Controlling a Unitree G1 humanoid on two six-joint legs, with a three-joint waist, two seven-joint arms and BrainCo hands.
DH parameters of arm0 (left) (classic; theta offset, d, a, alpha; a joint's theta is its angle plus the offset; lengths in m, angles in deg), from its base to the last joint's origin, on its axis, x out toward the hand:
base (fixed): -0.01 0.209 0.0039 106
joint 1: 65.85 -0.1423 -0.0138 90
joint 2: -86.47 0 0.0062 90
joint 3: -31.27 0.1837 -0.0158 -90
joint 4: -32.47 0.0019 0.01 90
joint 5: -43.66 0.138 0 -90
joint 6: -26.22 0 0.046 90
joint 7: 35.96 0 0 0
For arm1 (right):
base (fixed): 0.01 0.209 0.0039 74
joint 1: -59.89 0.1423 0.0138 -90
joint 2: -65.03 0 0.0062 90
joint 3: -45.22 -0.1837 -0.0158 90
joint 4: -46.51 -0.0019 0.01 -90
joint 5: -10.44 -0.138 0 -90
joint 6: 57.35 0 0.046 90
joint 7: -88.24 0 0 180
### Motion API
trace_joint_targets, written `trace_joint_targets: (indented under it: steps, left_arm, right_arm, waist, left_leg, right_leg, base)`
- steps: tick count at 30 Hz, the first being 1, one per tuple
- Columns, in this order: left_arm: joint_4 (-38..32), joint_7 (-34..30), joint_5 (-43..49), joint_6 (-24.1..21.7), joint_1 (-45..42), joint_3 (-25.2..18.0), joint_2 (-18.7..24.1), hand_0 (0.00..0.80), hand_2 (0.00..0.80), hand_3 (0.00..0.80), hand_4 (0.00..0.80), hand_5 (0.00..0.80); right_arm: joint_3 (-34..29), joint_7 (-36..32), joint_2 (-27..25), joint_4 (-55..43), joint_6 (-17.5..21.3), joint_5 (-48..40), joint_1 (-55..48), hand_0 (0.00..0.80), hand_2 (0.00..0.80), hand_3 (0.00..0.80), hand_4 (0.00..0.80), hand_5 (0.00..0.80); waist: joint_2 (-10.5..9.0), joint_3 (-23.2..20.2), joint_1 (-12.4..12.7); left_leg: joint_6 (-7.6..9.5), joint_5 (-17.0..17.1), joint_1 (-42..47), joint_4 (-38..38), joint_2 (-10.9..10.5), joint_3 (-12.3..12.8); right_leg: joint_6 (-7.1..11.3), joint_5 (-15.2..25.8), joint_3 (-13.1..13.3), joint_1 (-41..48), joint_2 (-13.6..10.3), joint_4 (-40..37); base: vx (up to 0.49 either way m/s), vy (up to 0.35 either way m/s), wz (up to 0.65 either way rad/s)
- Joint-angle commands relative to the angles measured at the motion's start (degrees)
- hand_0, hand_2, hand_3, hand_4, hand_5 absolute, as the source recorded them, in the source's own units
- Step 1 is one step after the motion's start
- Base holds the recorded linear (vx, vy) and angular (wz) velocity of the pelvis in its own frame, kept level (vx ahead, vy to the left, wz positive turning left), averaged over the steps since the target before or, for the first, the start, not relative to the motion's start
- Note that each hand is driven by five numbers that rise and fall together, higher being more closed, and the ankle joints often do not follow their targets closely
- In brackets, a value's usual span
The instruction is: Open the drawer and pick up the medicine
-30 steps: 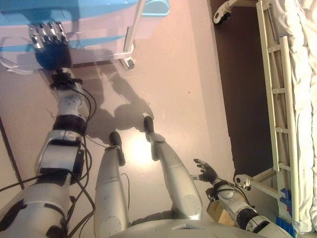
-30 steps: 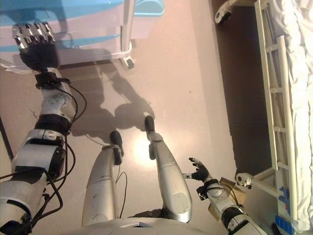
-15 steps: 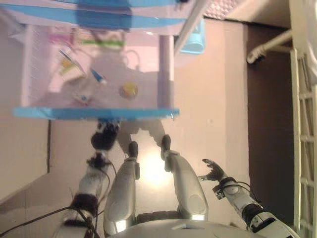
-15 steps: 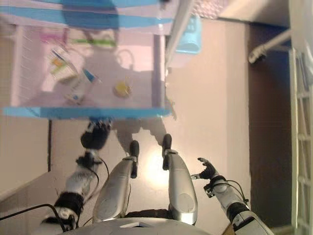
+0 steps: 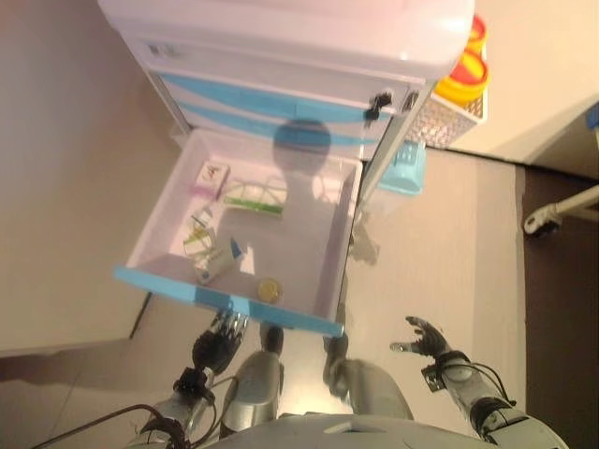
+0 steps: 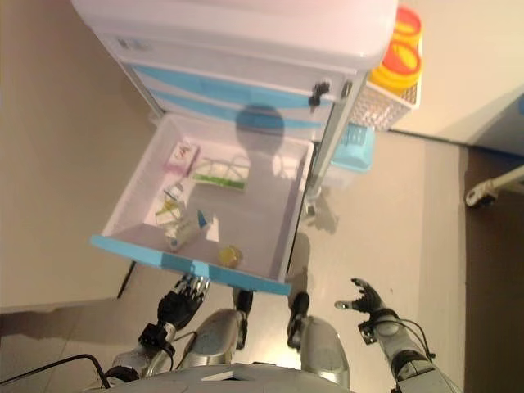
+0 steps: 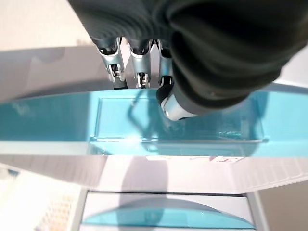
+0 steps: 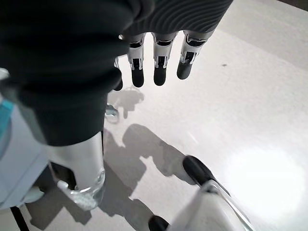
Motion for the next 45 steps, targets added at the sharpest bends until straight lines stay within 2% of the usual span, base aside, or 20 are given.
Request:
trace_joint_targets:
  steps: [1, 4, 5, 8, 12, 14, 15, 17, 19, 20, 21, 23, 27, 29, 32, 34, 41, 45]
  left_arm:
    - [3.83, 11.89, 14.42, -12.44, -12.0, 3.05, 2.0, 0.0, 0.0, 0.0, 0.0, 0.0]
    - [5.89, 23.14, 23.91, -20.18, -9.84, 3.05, 2.75, 0.0, 0.0, 0.0, 0.0, 0.0]
    - [5.98, 26.05, 26.45, -21.05, -9.33, 3.43, 2.85, 0.0, 0.0, 0.0, 0.0, 0.0]
    - [5.67, 31.88, 33.13, -21.21, -8.18, 6.44, 3.3, 0.0, 0.0, 0.0, 0.0, 0.0]
    - [4.56, 35.09, 35.93, -19.51, -7.0, 10.1, 4.32, 0.0, 0.0, 0.0, 0.0, 0.0]
    - [4.07, 36.21, 36.91, -18.33, -6.51, 11.28, 4.94, 0.0, 0.0, 0.0, 0.0, 0.0]
    - [3.91, 36.65, 37.53, -18.14, -6.52, 11.62, 5.01, 0.0, 0.0, 0.0, 0.0, 0.0]
    - [2.89, 38.75, 39.19, -18.6, -7.59, 12.5, 4.68, 0.0, 0.0, 0.0, 0.0, 0.0]
    - [2.03, 39.85, 40.17, -18.71, -8.66, 12.44, 4.3, 0.0, 0.0, 0.0, 0.0, 0.0]
    - [1.8, 40.4, 40.53, -18.53, -8.91, 12.15, 4.15, 0.0, 0.0, 0.0, 0.0, 0.0]
    - [1.93, 40.39, 40.66, -18.2, -8.8, 11.49, 4.03, 0.0, 0.0, 0.0, 0.0, 0.0]
    - [2.35, 40.87, 40.16, -18.0, -8.43, 10.81, 3.7, 0.0, 0.0, 0.0, 0.0, 0.0]
    - [3.13, 41.45, 40.37, -18.08, -7.8, 9.91, 3.16, 0.0, 0.0, 0.0, 0.0, 0.0]
    - [3.24, 41.65, 41.26, -18.83, -8.21, 9.96, 2.95, 0.0, 0.0, 0.0, 0.0, 0.0]
    - [2.99, 41.74, 42.18, -19.38, -8.71, 10.27, 2.89, 0.0, 0.0, 0.0, 0.0, 0.0]
    - [2.77, 41.94, 42.6, -19.63, -9.03, 10.46, 2.97, 0.0, 0.0, 0.0, 0.0, 0.0]
    - [2.09, 42.91, 45.32, -20.31, -9.78, 12.43, 4.1, 0.0, 0.0, 0.0, 0.0, 0.0]
    - [1.91, 43.17, 46.31, -19.4, -9.75, 12.89, 4.72, 0.0, 0.0, 0.0, 0.0, 0.0]
  right_arm:
    - [-1.43, 3.65, 1.16, 1.05, 0.05, 2.61, -0.9, 0.0, 0.0, 0.0, 0.0, 0.0]
    - [-2.17, 7.14, 1.43, 3.08, -0.17, 4.3, -1.63, 0.0, 0.0, 0.0, 0.0, 0.0]
    - [-2.43, 7.83, 1.29, 3.07, -0.16, 4.77, -1.91, 0.0, 0.0, 0.0, 0.0, 0.0]
    - [-2.7, 9.3, -0.12, 1.88, -0.23, 6.91, -2.34, 0.0, 0.0, 0.0, 0.0, 0.0]
    - [-2.02, 8.41, -3.75, -1.63, -0.87, 11.63, -1.11, 0.0, 0.0, 0.0, 0.0, 0.0]
    - [-0.85, 12.16, -7.21, -4.65, 0.28, 17.84, 0.79, 0.0, 0.0, 0.0, 0.0, 0.0]
    - [-0.46, 13.42, -8.56, -7.01, -0.34, 18.87, 1.42, 0.0, 0.0, 0.0, 0.0, 0.0]
    - [1.17, 14.66, -12.9, -22.59, -4.91, 20.67, 3.17, 0.0, 0.0, 0.0, 0.0, 0.0]
    - [1.77, 14.28, -16.01, -36.46, -7.1, 24.67, 3.83, 0.0, 0.0, 0.0, 0.0, 0.0]
    - [1.84, 15.21, -16.97, -40.29, -4.34, 27.93, 4.28, 0.0, 0.0, 0.0, 0.0, 0.0]
    - [1.95, 12.91, -18.62, -46.95, -4.08, 29.08, 5.81, 0.0, 0.0, 0.0, 0.0, 0.0]
    - [2.97, 9.87, -21.03, -54.11, 0.06, 31.47, 8.78, 0.0, 0.0, 0.0, 0.0, 0.0]
    - [5.73, 0.46, -24.4, -65.73, 3.57, 28.97, 13.72, 0.0, 0.0, 0.0, 0.0, 0.0]
    - [8.29, -6.48, -25.25, -70.4, 4.34, 25.78, 16.32, 0.0, 0.0, 0.0, 0.0, 0.0]
    - [12.02, -13.36, -25.26, -73.74, 4.27, 23.06, 17.97, 0.0, 0.0, 0.0, 0.0, 0.0]
    - [13.88, -15.34, -24.67, -73.12, 5.52, 23.55, 18.34, 0.0, 0.0, 0.0, 0.0, 0.0]
    - [21.91, -14.96, -20.8, -64.24, 6.46, 27.06, 20.1, 0.0, 0.0, 0.0, 0.0, 0.0]
    - [26.18, -12.16, -18.25, -57.37, 5.72, 29.64, 21.06, 0.0, 0.0, 0.0, 0.0, 0.0]
  waist:
    - [-2.17, -1.6, 2.0]
    - [-2.59, -3.44, 1.47]
    - [-2.74, -4.01, 1.28]
    - [-3.29, -5.38, 0.74]
    - [-4.13, -6.27, 0.45]
    - [-4.5, -6.53, 0.63]
    - [-4.58, -6.56, 0.67]
    - [-4.7, -6.56, 0.28]
    - [-4.54, -6.55, -0.35]
    - [-4.45, -6.56, -0.64]
    - [-4.3, -6.69, -0.97]
    - [-3.99, -6.87, -1.13]
    - [-3.77, -7.28, -0.41]
    - [-3.76, -7.8, 0.84]
    - [-3.59, -8.34, 2.44]
    - [-3.46, -8.57, 3.24]
    - [-2.89, -8.49, 7.82]
    - [-2.73, -7.75, 9.97]
  left_leg:
    - [1.88, -0.44, -3.98, -0.29, -3.64, 0.91]
    - [1.89, 0.03, -2.59, -2.29, -3.93, 0.46]
    - [1.95, 0.11, -2.16, -2.89, -3.99, 0.41]
    - [2.19, 0.32, -1.1, -4.3, -4.18, 0.54]
    - [2.68, 0.2, 0.24, -5.74, -4.22, 1.28]
    - [3.05, 0.07, 0.74, -6.19, -4.28, 1.64]
    - [3.15, 0.03, 0.9, -6.35, -4.26, 1.81]
    - [3.35, 0.01, 1.23, -6.85, -4.16, 2.39]
    - [3.46, 0.13, 1.62, -7.66, -4.08, 2.83]
    - [3.55, 0.26, 1.83, -8.12, -4.01, 3.01]
    - [3.63, 0.48, 2.03, -8.78, -3.94, 3.13]
    - [3.64, 0.73, 2.41, -9.56, -3.8, 3.09]
    - [3.41, 1.23, 2.66, -10.55, -3.76, 1.97]
    - [3.14, 1.66, 2.66, -11.26, -3.87, 0.84]
    - [2.68, 2.4, 2.44, -11.89, -3.86, -0.64]
    - [2.42, 2.83, 2.27, -12.21, -3.84, -1.39]
    - [0.86, 4.83, -0.05, -12.4, -3.73, -4.47]
    - [-0.3, 6.11, -1.0, -13.23, -3.21, -5.07]
  right_leg:
    - [1.44, 0.02, -0.64, 2.15, 0.78, -0.98]
    - [1.81, 0.71, -0.37, 2.97, 0.91, -2.61]
    - [1.98, 0.93, -0.21, 3.15, 0.97, -3.03]
    - [2.38, 1.8, 0.39, 3.66, 1.16, -4.37]
    - [2.96, 2.91, 1.23, 4.33, 1.29, -6.06]
    - [3.2, 3.54, 1.66, 4.56, 1.32, -6.74]
    - [3.26, 3.7, 1.78, 4.62, 1.33, -6.92]
    - [3.32, 4.05, 2.36, 4.48, 1.38, -7.3]
    - [3.41, 4.21, 2.84, 4.32, 1.46, -7.61]
    - [3.47, 4.26, 3.07, 4.21, 1.5, -7.69]
    - [3.51, 4.2, 3.38, 4.09, 1.57, -7.78]
    - [3.39, 3.81, 3.6, 4.05, 1.64, -7.61]
    - [3.15, 3.01, 2.88, 4.35, 1.52, -7.36]
    - [2.98, 2.6, 1.69, 4.77, 1.33, -7.56]
    - [2.81, 2.28, -0.04, 5.34, 1.09, -7.89]
    - [2.75, 2.13, -1.11, 5.59, 0.99, -8.04]
    - [2.64, 1.9, -6.57, 6.21, 0.4, -8.95]
    - [2.62, 1.64, -8.98, 6.56, 0.57, -9.38]
  base:
    - [0.026, 0.023, 0.18]
    - [0.028, 0.018, 0.08]
    - [0.032, 0.014, 0.06]
    - [0.006, 0.01, 0.11]
    - [0.0, 0.0, 0.0]
    - [-0.012, 0.001, -0.03]
    - [-0.046, 0.013, -0.1]
    - [-0.069, 0.041, -0.16]
    - [-0.079, 0.072, -0.23]
    - [-0.082, 0.094, -0.18]
    - [-0.072, 0.094, -0.11]
    - [-0.051, 0.077, -0.09]
    - [-0.037, 0.03, 0.07]
    - [-0.026, -0.004, 0.27]
    - [-0.034, -0.007, 0.49]
    - [-0.036, 0.002, 0.44]
    - [-0.063, -0.005, 0.43]
    - [-0.062, -0.044, 0.35]
